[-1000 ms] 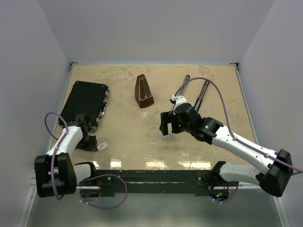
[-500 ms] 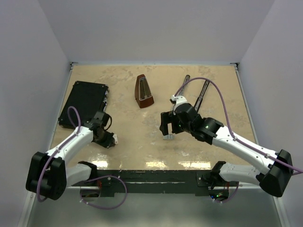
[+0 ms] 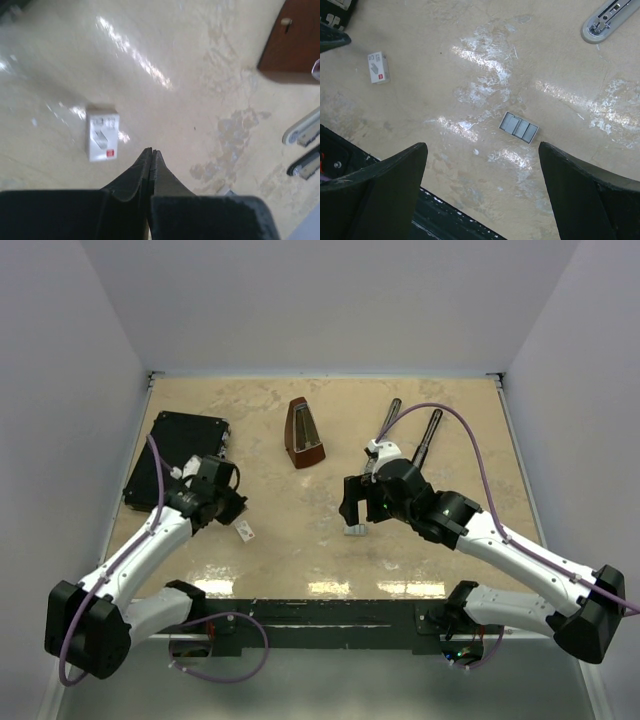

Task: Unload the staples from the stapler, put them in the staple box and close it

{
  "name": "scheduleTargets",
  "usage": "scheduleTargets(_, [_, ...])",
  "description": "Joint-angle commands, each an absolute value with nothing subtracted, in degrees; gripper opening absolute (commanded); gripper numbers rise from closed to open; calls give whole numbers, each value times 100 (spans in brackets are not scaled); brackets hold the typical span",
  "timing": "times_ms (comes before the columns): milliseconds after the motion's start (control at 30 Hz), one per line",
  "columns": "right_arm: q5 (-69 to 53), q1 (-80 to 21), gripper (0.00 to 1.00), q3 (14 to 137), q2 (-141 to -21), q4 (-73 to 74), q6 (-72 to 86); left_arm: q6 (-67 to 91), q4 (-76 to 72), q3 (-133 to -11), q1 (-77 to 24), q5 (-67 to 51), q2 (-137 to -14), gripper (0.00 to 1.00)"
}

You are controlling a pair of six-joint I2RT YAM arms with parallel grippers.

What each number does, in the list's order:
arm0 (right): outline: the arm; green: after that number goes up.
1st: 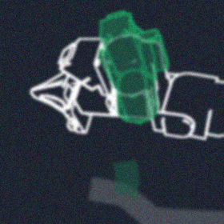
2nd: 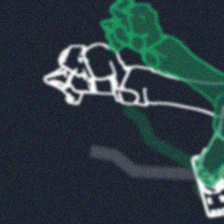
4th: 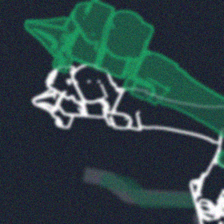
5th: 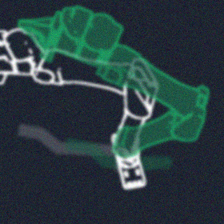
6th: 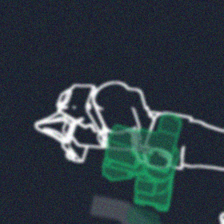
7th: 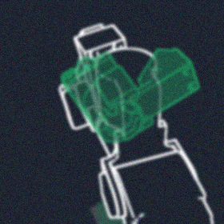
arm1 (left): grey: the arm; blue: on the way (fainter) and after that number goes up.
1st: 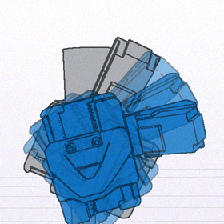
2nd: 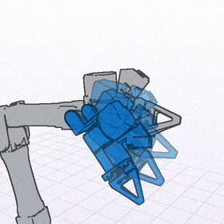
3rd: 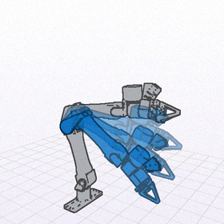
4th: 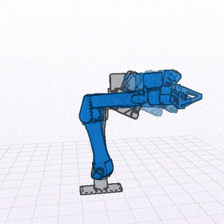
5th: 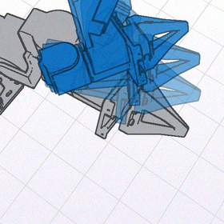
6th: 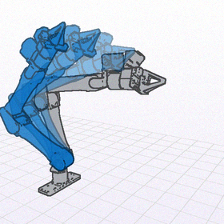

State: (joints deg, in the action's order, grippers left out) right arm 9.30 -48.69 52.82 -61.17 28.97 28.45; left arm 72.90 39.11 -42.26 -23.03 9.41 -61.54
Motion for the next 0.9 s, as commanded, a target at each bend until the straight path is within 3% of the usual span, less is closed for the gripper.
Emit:
scheduleTargets(0, [905,-4852,98,5361,-6021,2865,2883,5645,3454,-4403,-1681,1661,-6091,0])
scheduleTargets(233, [835,-4852,98,5274,-5968,2813,2935,4517,3506,-4614,-1459,1862,-6872,0])
scheduleTargets(567, [870,-4852,98,5282,-6020,2786,2936,5694,4217,-4316,-1459,2215,-7242,0])
scheduleTargets(867, [773,-4852,98,5247,-6038,2698,2953,6327,3973,-3578,-1538,1204,-7462,0])
